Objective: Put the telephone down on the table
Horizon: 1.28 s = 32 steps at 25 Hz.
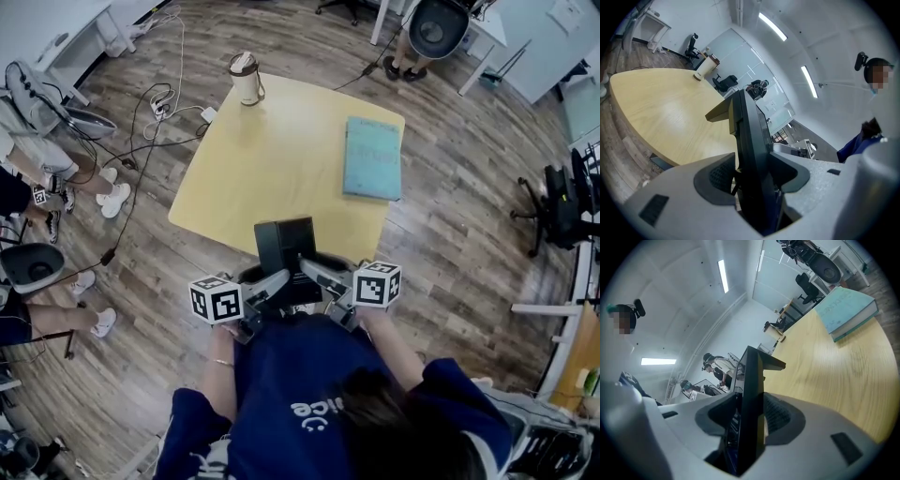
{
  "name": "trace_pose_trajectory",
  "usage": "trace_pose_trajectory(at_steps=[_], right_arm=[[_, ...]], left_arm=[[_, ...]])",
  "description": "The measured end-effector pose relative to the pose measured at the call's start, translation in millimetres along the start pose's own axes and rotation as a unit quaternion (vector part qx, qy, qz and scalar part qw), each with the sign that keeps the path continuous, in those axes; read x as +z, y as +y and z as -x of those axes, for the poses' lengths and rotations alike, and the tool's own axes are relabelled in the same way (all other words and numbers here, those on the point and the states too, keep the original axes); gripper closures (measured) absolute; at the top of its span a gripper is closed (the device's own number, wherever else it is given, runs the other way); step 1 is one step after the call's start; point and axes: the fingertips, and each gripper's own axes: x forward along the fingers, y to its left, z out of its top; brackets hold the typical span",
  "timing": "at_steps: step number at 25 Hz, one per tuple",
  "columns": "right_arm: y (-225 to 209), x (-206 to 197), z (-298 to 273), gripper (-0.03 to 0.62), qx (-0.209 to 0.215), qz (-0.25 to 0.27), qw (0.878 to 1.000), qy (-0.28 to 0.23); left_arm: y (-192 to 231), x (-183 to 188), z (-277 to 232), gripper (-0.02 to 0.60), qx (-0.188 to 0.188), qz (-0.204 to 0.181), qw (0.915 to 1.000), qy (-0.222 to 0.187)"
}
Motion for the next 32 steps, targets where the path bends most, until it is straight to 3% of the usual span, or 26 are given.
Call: trace_pose_trajectory(at_steps=[6,16,32], right_arm=[[-7.7,4.5,-25.1,0.405,-0.014,-0.021,1.000,-0.010],[-11.2,51.8,-91.0,0.407,-0.037,-0.024,0.998,-0.041],[-46.3,95.3,-176.0,0.407,-0.092,-0.081,0.985,-0.118]], left_arm=[[23.7,15.1,5.3,0.354,-0.010,0.004,0.9997,0.024],[70.5,86.3,15.6,0.356,-0.044,-0.010,0.9972,0.060],[152.8,163.3,11.3,0.356,-0.094,-0.022,0.9830,0.156]])
